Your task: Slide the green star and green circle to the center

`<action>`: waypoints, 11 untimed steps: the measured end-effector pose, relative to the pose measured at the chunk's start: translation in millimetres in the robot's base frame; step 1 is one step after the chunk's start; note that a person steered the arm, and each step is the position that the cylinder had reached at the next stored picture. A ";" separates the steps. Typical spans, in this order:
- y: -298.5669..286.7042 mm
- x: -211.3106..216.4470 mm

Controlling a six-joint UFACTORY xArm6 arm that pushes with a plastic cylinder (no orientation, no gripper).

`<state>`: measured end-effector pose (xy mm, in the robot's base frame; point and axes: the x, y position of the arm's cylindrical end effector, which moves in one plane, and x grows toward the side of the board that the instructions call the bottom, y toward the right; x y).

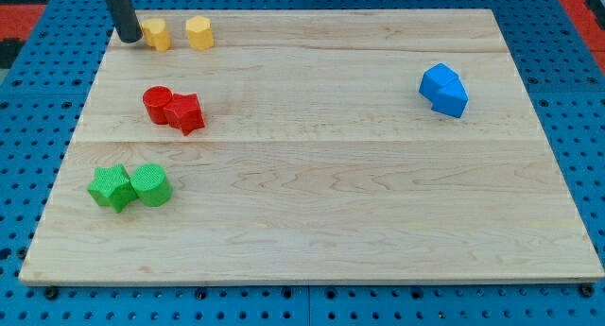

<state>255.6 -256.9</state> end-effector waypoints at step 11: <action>-7.0 280.0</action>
<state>535.6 -264.0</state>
